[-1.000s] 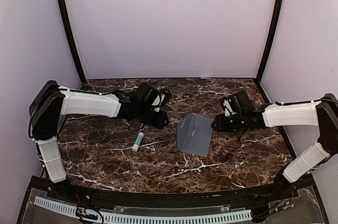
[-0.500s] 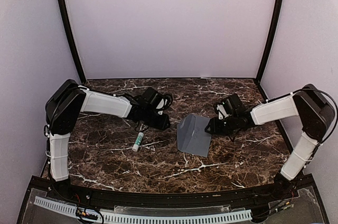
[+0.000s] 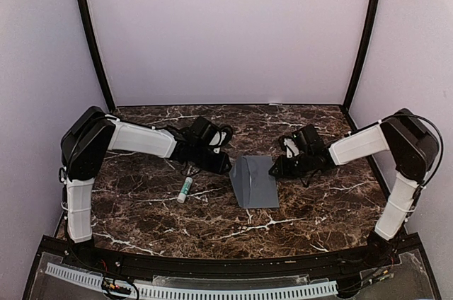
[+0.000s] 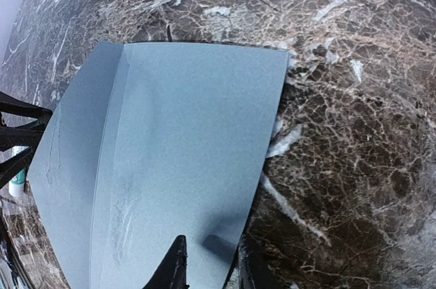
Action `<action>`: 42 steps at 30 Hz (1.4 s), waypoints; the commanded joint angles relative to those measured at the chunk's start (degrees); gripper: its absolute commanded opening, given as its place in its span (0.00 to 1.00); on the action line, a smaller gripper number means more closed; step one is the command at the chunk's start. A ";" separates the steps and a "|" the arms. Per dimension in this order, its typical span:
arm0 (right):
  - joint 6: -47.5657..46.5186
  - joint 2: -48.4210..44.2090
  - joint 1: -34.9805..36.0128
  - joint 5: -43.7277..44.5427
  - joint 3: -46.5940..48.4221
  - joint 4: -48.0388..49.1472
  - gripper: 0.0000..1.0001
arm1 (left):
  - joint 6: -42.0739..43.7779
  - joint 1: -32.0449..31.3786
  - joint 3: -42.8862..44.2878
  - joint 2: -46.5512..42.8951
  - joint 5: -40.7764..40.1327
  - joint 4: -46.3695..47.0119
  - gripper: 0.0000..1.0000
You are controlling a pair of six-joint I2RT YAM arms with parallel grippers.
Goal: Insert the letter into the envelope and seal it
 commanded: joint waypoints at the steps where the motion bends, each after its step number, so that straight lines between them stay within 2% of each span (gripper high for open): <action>1: -0.59 2.07 -0.18 -0.60 0.64 -2.34 0.24 | -0.99 -0.10 -1.42 -1.20 3.41 1.68 0.27; 15: -1.61 2.68 -0.09 0.96 1.10 -3.71 0.24 | -1.46 -1.77 2.61 -0.11 6.69 1.79 0.25; 29: -2.44 2.85 -0.09 0.60 0.58 -2.94 0.23 | -2.18 -4.79 10.96 8.00 6.78 -0.62 0.25; 35: -2.67 2.55 -0.09 0.22 0.36 -2.10 0.22 | -2.62 -5.64 13.95 11.25 5.50 -1.77 0.19; 42: -2.62 -0.93 -0.09 -0.74 -0.19 -1.51 0.19 | -2.07 -6.85 14.30 12.41 -0.57 -4.32 0.09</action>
